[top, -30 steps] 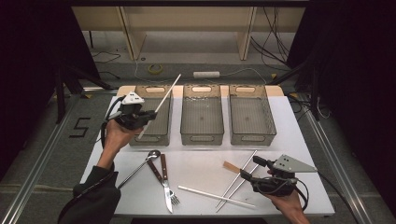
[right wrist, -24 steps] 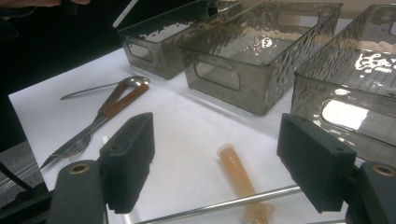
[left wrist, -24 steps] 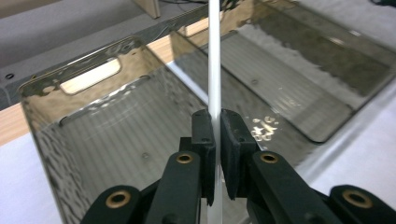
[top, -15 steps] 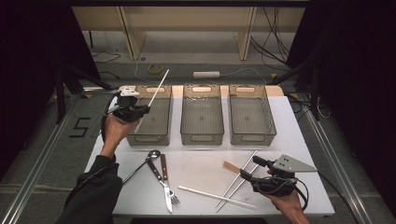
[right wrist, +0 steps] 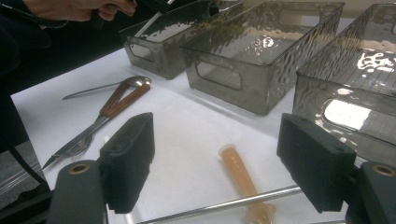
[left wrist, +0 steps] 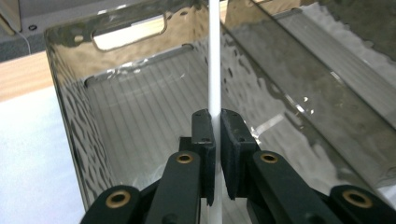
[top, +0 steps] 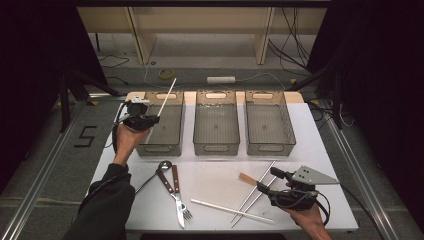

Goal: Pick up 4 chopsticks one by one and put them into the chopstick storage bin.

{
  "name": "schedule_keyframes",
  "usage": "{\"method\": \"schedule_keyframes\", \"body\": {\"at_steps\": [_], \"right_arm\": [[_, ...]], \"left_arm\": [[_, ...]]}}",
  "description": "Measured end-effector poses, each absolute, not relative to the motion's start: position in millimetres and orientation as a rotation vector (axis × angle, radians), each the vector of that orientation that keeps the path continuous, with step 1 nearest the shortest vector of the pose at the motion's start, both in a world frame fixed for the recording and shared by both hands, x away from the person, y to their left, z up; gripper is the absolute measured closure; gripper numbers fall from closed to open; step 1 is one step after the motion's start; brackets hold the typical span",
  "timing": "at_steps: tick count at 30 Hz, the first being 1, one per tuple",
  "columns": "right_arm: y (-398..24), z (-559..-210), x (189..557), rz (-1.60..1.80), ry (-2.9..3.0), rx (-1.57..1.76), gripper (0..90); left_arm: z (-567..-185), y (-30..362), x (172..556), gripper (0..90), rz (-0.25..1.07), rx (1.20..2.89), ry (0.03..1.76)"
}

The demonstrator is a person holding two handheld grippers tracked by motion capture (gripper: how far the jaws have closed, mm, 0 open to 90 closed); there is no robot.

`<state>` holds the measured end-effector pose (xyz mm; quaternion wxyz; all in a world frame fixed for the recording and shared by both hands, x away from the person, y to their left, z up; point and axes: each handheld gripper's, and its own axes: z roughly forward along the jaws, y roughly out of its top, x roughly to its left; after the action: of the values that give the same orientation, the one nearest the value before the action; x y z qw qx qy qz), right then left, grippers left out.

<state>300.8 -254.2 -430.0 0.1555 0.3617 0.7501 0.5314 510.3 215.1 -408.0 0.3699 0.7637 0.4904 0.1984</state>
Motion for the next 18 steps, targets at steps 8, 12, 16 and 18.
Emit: {"method": "schedule_keyframes", "body": {"at_steps": [8,12,16,18], "right_arm": [[-253.8,-430.2,300.8,1.52,2.152,1.034,28.6],[-254.0,-430.4,301.3,1.519,2.152,1.039,28.6],[-254.0,-430.3,300.9,1.521,2.152,1.039,28.6],[-254.4,-430.4,301.2,1.521,2.153,1.04,28.6]], "left_arm": [[-421.5,224.5,514.9,84.0,0.464,1.917,1.354],[-425.8,226.3,517.0,78.8,0.429,1.909,1.402],[-423.9,227.5,514.1,65.7,0.368,1.88,1.388],[-418.8,224.1,506.5,56.0,0.36,1.901,1.332]]}}
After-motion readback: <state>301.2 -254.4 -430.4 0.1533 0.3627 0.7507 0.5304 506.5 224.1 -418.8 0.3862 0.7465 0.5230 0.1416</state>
